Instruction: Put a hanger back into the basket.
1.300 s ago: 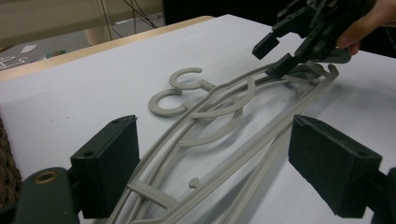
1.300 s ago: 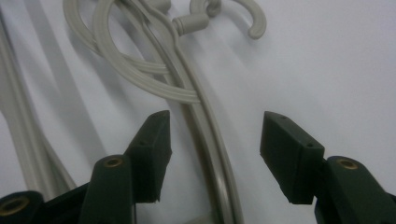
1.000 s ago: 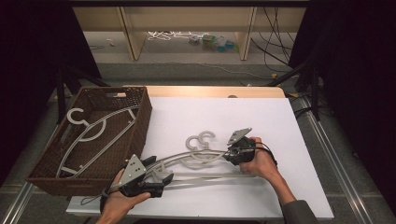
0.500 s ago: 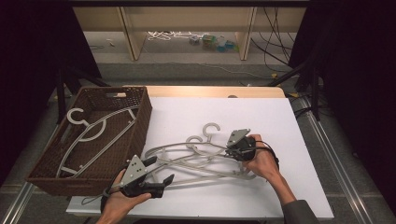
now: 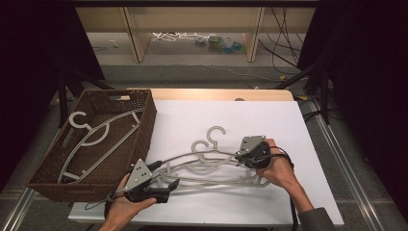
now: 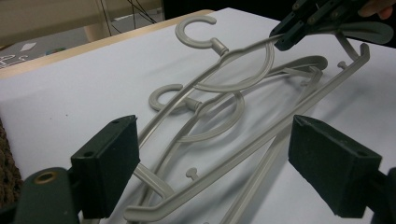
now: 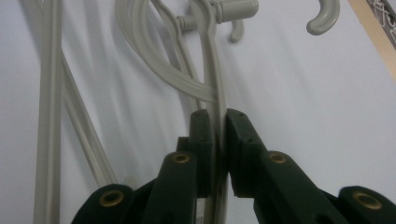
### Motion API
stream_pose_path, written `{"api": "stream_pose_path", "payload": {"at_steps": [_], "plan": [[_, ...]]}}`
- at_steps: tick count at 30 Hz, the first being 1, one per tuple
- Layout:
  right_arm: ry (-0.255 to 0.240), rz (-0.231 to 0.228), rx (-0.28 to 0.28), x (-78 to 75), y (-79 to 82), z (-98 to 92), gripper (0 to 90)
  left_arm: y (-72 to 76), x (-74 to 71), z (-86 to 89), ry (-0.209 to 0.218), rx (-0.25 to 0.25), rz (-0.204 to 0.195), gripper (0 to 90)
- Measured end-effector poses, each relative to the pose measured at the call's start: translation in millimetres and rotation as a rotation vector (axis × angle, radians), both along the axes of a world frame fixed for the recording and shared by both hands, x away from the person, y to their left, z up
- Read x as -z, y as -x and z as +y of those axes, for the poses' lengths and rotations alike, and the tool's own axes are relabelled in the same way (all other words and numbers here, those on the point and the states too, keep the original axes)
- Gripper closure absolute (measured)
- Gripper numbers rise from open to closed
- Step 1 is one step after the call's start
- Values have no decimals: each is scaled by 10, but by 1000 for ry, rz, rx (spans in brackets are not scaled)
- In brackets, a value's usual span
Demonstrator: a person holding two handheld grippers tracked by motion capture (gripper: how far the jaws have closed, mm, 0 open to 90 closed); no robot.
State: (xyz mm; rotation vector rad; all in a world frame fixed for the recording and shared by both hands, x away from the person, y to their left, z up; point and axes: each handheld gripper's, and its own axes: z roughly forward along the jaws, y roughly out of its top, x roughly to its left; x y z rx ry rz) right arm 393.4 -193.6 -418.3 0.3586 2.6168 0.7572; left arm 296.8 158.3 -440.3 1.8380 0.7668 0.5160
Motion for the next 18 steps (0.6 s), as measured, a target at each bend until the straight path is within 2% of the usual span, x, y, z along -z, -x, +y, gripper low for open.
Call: {"api": "stream_pose_path", "payload": {"at_steps": [4, 7, 9, 13, 14, 17, 18], "plan": [[-6, -20, -24, -60, 66, -42, 821, -18, -22, -42, 5, 6, -1, 161], [-11, -34, -28, -99, 115, -61, 821, -34, -67, -102, -24, 20, -11, 162], [-9, -42, -32, -115, 126, -69, 821, -50, -79, -130, -19, 18, -10, 162], [-6, -60, -53, -184, 164, -95, 821, -162, -148, -213, -42, 6, -21, 169], [-18, -73, -54, -206, 187, -101, 821, -234, -176, -258, -62, 9, -18, 182], [-27, -72, -54, -243, 231, -97, 821, -317, -211, -338, -68, 27, 11, 182], [-18, -86, -65, -256, 233, -102, 821, -317, -211, -338, -68, 27, 11, 177]]}}
